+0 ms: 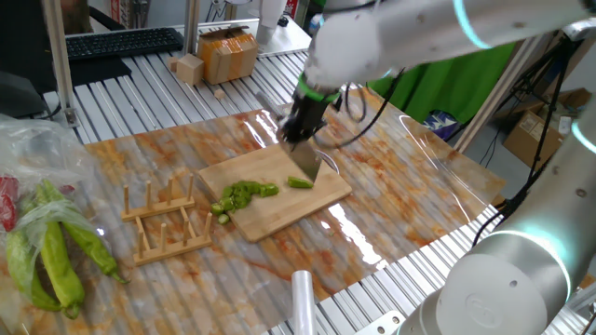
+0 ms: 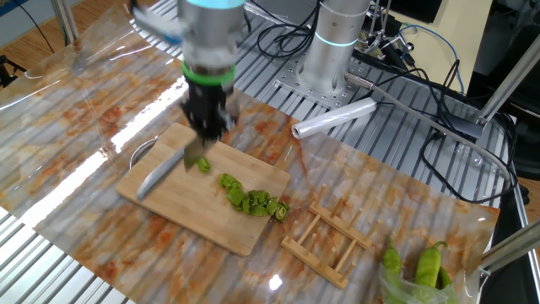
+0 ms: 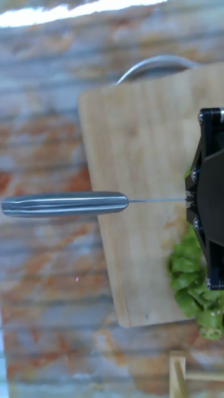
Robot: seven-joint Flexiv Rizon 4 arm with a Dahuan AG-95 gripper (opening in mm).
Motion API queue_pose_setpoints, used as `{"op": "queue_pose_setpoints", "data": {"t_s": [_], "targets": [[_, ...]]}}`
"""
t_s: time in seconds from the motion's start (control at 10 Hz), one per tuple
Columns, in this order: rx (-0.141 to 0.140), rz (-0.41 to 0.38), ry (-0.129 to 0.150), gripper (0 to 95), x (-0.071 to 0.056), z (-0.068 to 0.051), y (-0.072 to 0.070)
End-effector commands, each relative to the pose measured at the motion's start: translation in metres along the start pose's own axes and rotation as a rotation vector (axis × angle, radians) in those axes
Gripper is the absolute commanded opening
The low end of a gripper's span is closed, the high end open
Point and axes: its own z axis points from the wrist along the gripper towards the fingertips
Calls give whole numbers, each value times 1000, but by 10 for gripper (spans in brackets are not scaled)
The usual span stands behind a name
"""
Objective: Chop the chili peppers
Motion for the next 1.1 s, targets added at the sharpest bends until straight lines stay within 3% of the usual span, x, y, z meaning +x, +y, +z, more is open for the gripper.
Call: {"op": "queue_pose_setpoints", "data": {"t_s": [0.1,0.3,0.4,0.5,0.6,0.7,0.8,1.1], "targets": [[0,37,41,0,1,-21,-10],[19,32,63,0,5,-28,-14],[29,-1,48,0,4,-29,-14],[59,-41,27,0,4,-32,-14],[60,-65,-3,0,4,-35,-15],[41,-66,-9,0,1,-38,-16],[27,-70,-4,0,0,-38,-16],[30,-129,30,0,-10,-47,-12]]}}
